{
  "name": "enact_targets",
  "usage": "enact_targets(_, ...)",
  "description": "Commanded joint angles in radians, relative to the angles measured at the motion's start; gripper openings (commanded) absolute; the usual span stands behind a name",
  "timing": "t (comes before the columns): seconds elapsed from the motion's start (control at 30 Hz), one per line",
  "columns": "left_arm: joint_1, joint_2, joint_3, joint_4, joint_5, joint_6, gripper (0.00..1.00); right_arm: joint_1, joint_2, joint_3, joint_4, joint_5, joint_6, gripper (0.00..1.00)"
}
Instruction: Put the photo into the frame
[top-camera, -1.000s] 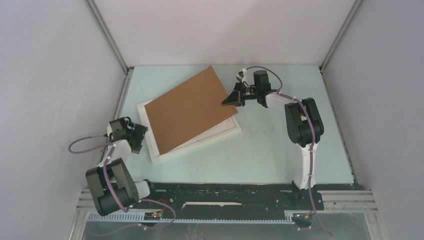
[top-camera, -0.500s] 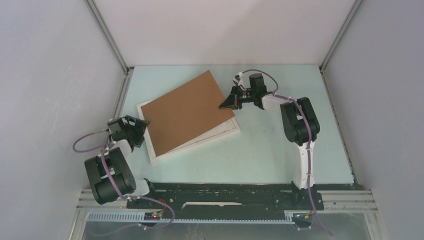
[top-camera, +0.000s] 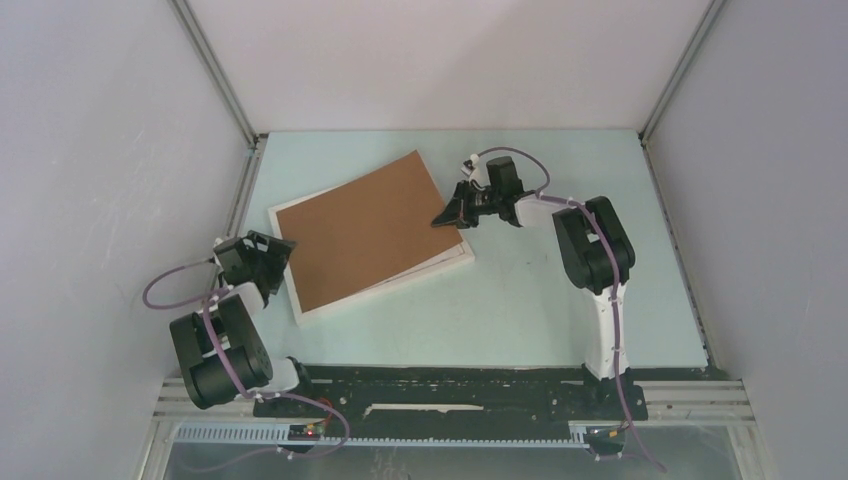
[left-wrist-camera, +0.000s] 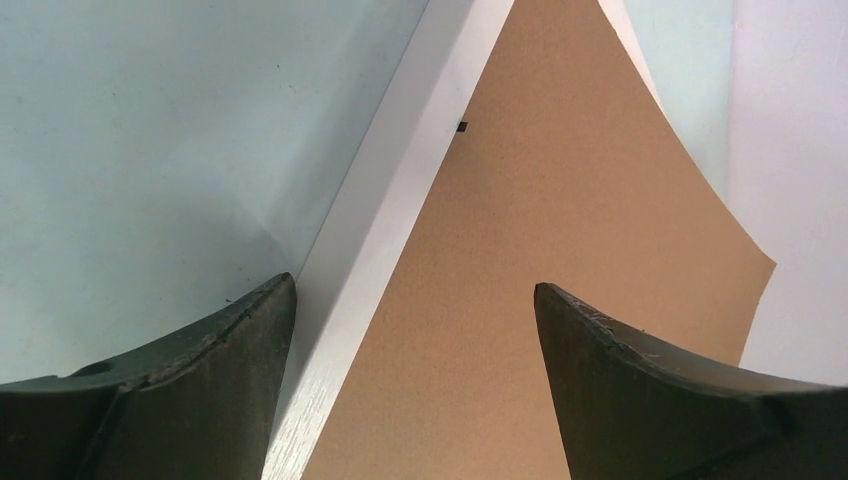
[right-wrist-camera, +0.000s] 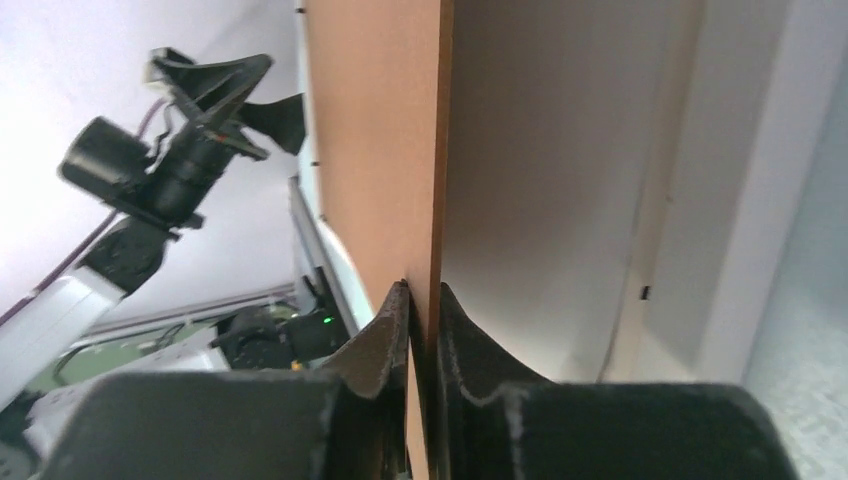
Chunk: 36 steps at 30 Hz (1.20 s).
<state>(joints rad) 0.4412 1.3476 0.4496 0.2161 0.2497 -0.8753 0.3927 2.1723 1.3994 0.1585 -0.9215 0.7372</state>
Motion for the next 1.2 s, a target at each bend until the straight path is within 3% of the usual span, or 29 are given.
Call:
enact_targets(0.0, -0.030, -0.017, -0.030, -0.070, 0.168, -0.015, 0.88, 0.100, -0.087, 0.030, -0.198, 0.160, -0.201, 0.22)
enact_targets(0.1, -0.030, -0.023, -0.026, -0.087, 0.153, 0.005, 0.88, 0.086, -0.102, 0.078, -0.341, 0.221, -0.277, 0.31)
enact_targets(0.27, -0.029, -0.018, -0.024, -0.093, 0.151, 0.014, 0.88, 0.108, -0.110, 0.178, -0.565, 0.369, -0.393, 0.60)
enact_targets(0.4, -0.029, -0.023, -0.028, -0.103, 0.146, 0.023, 0.88, 0.137, -0.126, 0.235, -0.694, 0.489, -0.464, 0.70)
enact_targets(0.7, -0.029, -0.031, -0.019, -0.122, 0.140, 0.038, 0.88, 0.171, -0.116, 0.355, -0.907, 0.700, -0.531, 0.78)
enact_targets(0.93, -0.029, -0.039, -0.017, -0.131, 0.138, 0.043, 0.88, 0.178, -0.096, 0.410, -0.980, 0.788, -0.546, 0.85)
enact_targets(1.17, -0.030, -0.034, -0.008, -0.139, 0.138, 0.055, 0.88, 0.133, -0.149, 0.320, -0.883, 0.705, -0.538, 0.85)
